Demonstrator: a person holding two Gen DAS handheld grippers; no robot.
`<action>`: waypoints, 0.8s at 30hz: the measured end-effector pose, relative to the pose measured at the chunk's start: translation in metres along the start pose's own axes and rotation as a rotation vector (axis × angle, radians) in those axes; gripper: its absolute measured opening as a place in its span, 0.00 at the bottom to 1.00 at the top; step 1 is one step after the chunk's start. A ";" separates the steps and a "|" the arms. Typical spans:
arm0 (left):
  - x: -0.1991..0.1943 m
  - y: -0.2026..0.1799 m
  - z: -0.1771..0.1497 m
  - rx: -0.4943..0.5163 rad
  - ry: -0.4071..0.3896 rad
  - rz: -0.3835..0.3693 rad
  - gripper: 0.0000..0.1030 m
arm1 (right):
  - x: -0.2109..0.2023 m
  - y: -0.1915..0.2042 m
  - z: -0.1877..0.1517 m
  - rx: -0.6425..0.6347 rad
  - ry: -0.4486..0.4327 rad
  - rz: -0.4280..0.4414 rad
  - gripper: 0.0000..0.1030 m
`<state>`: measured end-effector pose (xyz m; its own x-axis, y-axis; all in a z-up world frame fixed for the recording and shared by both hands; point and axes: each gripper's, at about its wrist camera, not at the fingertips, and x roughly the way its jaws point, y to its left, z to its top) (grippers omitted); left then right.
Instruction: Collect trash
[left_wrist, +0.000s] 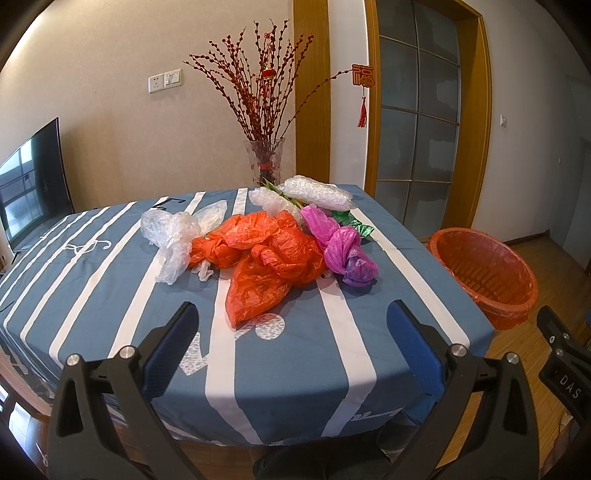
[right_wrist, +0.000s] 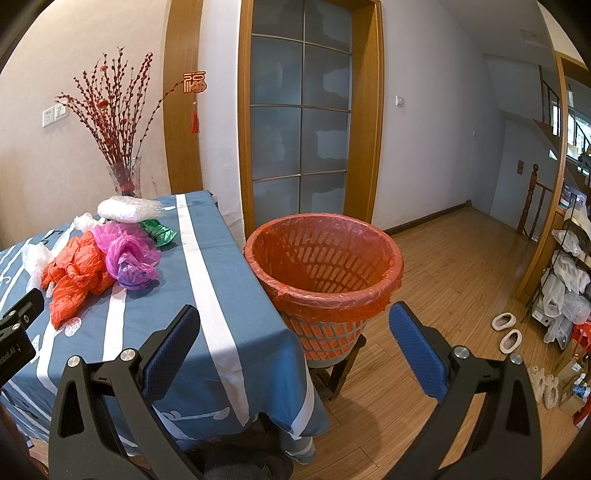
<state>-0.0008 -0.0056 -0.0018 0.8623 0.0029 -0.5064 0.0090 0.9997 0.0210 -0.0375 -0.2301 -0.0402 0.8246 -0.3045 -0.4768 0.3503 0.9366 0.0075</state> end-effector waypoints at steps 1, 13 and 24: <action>0.000 0.000 0.000 0.000 0.000 0.000 0.96 | 0.000 0.000 0.000 0.000 0.000 0.000 0.98; 0.002 -0.007 -0.005 -0.004 0.003 0.006 0.96 | 0.002 0.000 0.002 0.006 0.004 0.013 0.98; 0.031 0.046 0.004 -0.086 0.045 0.087 0.96 | 0.039 0.042 0.025 -0.004 0.041 0.207 0.98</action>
<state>0.0282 0.0403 -0.0133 0.8344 0.0886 -0.5440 -0.1100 0.9939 -0.0069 0.0203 -0.2067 -0.0365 0.8599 -0.0979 -0.5010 0.1731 0.9792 0.1058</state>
